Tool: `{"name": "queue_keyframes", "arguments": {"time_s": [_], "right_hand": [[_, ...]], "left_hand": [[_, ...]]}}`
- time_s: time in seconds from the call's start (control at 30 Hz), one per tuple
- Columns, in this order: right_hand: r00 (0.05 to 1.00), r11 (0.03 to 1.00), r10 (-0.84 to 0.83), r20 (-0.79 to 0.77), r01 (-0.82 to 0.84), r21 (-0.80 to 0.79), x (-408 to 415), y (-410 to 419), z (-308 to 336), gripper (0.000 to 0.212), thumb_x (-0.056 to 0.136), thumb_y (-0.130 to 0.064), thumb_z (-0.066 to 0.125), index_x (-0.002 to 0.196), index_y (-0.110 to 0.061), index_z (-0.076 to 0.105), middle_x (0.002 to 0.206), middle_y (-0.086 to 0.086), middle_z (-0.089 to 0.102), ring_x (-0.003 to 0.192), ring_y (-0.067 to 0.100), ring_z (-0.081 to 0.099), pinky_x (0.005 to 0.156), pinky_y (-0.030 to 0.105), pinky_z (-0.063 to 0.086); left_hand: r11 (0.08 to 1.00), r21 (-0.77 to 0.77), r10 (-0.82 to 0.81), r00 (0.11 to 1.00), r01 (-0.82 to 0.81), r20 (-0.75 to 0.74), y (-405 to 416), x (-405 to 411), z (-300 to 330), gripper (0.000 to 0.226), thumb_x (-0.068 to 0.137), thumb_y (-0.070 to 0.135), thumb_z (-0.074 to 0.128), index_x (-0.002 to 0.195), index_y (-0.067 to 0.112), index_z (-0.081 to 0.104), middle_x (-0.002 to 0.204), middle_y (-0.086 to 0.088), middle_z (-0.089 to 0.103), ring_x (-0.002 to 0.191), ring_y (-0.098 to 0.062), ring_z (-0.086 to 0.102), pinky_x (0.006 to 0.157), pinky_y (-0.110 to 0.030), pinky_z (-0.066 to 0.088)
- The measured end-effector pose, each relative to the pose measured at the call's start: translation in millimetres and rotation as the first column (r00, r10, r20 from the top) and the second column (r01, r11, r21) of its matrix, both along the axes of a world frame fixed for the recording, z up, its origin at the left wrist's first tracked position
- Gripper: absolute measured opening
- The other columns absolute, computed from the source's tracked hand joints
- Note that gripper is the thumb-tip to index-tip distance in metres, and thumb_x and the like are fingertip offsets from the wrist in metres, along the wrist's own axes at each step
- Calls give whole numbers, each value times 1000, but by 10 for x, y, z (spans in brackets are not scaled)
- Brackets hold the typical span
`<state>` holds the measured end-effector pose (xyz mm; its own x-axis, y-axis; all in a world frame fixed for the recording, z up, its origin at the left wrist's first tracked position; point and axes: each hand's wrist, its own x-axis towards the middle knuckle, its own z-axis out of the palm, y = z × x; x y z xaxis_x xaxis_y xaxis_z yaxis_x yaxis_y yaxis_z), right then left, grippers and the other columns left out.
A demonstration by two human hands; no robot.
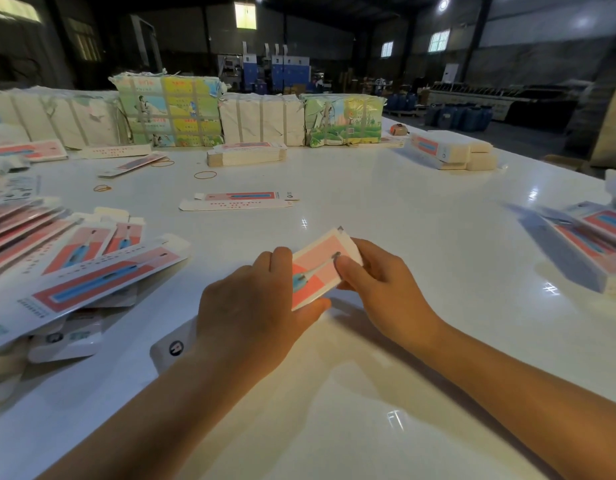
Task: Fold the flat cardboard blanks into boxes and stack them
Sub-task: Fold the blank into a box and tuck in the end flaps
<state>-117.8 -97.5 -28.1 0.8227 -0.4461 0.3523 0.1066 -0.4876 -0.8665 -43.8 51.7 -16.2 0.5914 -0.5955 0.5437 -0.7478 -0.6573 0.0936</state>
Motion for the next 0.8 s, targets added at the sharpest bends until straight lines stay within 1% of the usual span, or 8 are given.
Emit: {"name": "queue_keyframes", "arguments": {"time_s": [0.1,0.23,0.33,0.43,0.53,0.6,0.7,0.8], "right_hand": [[1000,990,8,-22,-11,-140,-29,33,0,29,100,-22,39,122,-19,58,105,-4,67,94,12,63,82,17,48],[1000,984,4,-10,-6,-180,-45,52,-11,31,101,-22,38,128,-20,52,112,-5,64,98,11,61,84,15,44],[996,994,89,-24,-91,-68,-40,36,1,34,99,-22,42,133,-23,47,119,-6,63,105,9,60,88,14,46],[990,984,138,20,-139,107,-23,-9,2,42,97,-23,49,138,-30,41,125,-13,60,114,6,58,96,23,48],[988,995,92,125,-95,26,-16,-12,-14,31,97,-14,51,116,-38,57,107,-20,68,103,3,63,90,22,49],[982,996,90,164,-89,-8,-8,9,-40,35,96,-8,50,107,-40,61,102,-18,70,99,6,65,89,25,51],[969,989,128,213,-141,50,3,5,-78,37,95,-4,50,106,-36,63,101,-15,71,96,6,66,85,21,51],[959,976,192,208,-209,61,11,-11,-51,40,91,-5,52,109,-39,62,106,-15,70,102,6,64,87,18,48]], "left_hand": [[999,19,-36,999,36,0,-18,-34,13,69,68,71,30,94,13,57,73,-2,62,50,-20,57,42,-17,30],[998,11,-57,998,57,30,-44,-42,-14,57,64,57,69,90,7,57,69,-7,61,47,-24,57,39,-27,43],[999,46,18,1000,-18,-5,-8,-47,-2,61,73,67,51,108,17,48,93,1,63,68,-18,61,51,-23,42],[999,12,36,999,-36,-20,19,0,-19,74,65,73,27,115,21,45,107,5,63,77,-15,63,51,-17,32],[999,19,42,999,-41,-17,13,21,-26,78,61,76,20,114,24,42,112,8,62,73,-13,59,49,-15,28],[998,45,50,999,-49,-3,-6,35,-46,76,61,76,15,113,26,38,109,10,60,69,-9,48,51,-16,29],[997,64,51,999,-50,-9,-31,26,-44,75,60,75,14,113,26,36,109,9,59,69,-8,43,55,-17,36],[998,42,38,999,-38,-10,5,60,-8,79,58,75,14,113,24,39,109,7,60,74,-12,56,57,-19,41]]}}
